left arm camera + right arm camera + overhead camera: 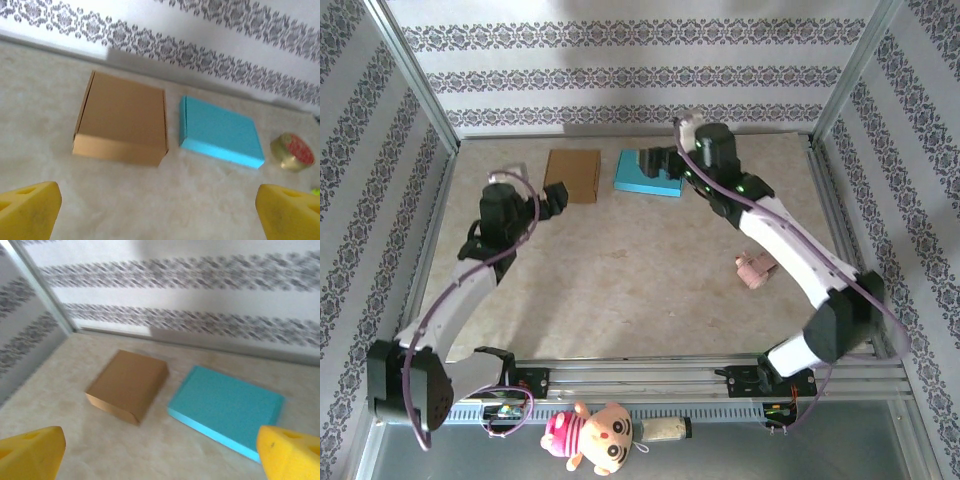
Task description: Fold the paper box
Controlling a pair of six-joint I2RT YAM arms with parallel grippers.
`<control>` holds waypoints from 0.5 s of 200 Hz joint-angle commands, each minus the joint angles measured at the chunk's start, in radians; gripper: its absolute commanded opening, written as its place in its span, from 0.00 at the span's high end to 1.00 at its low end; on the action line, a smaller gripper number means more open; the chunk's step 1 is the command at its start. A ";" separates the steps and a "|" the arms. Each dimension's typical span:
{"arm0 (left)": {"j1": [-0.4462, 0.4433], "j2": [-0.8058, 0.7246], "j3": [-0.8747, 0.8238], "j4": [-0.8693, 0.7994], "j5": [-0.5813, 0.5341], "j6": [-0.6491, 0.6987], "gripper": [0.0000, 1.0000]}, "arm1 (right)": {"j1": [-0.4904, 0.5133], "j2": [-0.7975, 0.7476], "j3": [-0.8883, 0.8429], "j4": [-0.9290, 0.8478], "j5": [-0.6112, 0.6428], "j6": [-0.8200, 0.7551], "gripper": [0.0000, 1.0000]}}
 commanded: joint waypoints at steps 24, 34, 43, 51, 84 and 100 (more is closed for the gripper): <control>-0.042 -0.167 -0.198 -0.037 -0.144 0.129 0.00 | -0.096 -0.293 -0.379 0.152 0.222 -0.081 0.02; -0.042 -0.201 -0.246 -0.031 -0.198 0.146 0.00 | -0.133 -0.342 -0.461 0.182 0.263 -0.086 0.02; -0.043 -0.224 -0.294 -0.003 -0.257 0.158 0.00 | -0.174 -0.374 -0.549 0.228 0.298 -0.079 0.02; -0.043 -0.241 -0.333 0.039 -0.324 0.159 0.00 | -0.220 -0.392 -0.608 0.264 0.327 -0.060 0.02; -0.040 -0.212 -0.367 0.151 -0.460 0.216 0.00 | -0.437 -0.304 -0.795 0.489 0.234 -0.021 0.02; -0.041 -0.171 -0.368 0.208 -0.455 0.295 0.01 | -0.473 -0.173 -0.787 0.550 0.184 -0.053 0.02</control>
